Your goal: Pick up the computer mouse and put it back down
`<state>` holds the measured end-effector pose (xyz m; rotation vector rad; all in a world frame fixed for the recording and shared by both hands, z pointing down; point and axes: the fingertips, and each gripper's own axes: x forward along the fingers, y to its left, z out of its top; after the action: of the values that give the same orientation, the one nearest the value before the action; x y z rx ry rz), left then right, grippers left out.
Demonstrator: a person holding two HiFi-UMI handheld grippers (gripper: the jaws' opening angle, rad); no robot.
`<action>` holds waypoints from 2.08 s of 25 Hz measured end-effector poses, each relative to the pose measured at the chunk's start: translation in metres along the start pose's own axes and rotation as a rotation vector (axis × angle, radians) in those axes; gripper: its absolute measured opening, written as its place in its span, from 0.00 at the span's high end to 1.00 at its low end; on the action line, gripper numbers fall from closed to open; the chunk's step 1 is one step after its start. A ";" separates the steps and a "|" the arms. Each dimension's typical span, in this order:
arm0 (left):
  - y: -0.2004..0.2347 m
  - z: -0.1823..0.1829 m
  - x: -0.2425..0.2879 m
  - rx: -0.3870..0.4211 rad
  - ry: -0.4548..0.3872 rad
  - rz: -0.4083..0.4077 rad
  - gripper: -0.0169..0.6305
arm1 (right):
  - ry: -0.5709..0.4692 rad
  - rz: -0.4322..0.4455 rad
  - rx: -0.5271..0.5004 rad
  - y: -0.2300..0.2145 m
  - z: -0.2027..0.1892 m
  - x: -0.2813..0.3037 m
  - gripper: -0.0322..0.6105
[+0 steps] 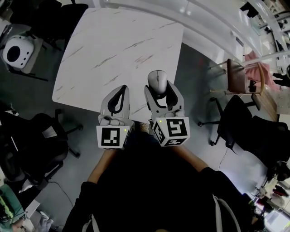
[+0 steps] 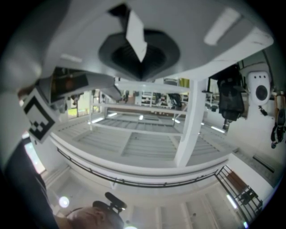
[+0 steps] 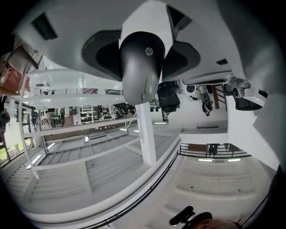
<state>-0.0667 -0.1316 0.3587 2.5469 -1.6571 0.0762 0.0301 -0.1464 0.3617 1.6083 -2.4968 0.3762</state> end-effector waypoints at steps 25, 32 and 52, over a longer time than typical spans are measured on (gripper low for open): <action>0.017 -0.056 0.018 -0.080 0.110 0.027 0.96 | 0.364 0.038 0.033 -0.005 -0.153 0.080 0.55; 0.016 -0.075 0.020 -0.105 0.151 0.027 0.96 | 0.511 0.024 0.092 -0.009 -0.203 0.086 0.55; 0.019 -0.098 0.022 -0.112 0.215 0.011 0.96 | 0.690 0.001 0.017 -0.003 -0.251 0.085 0.55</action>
<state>-0.0740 -0.1481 0.4592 2.3547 -1.5495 0.2416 -0.0058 -0.1495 0.6246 1.1992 -1.9641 0.7942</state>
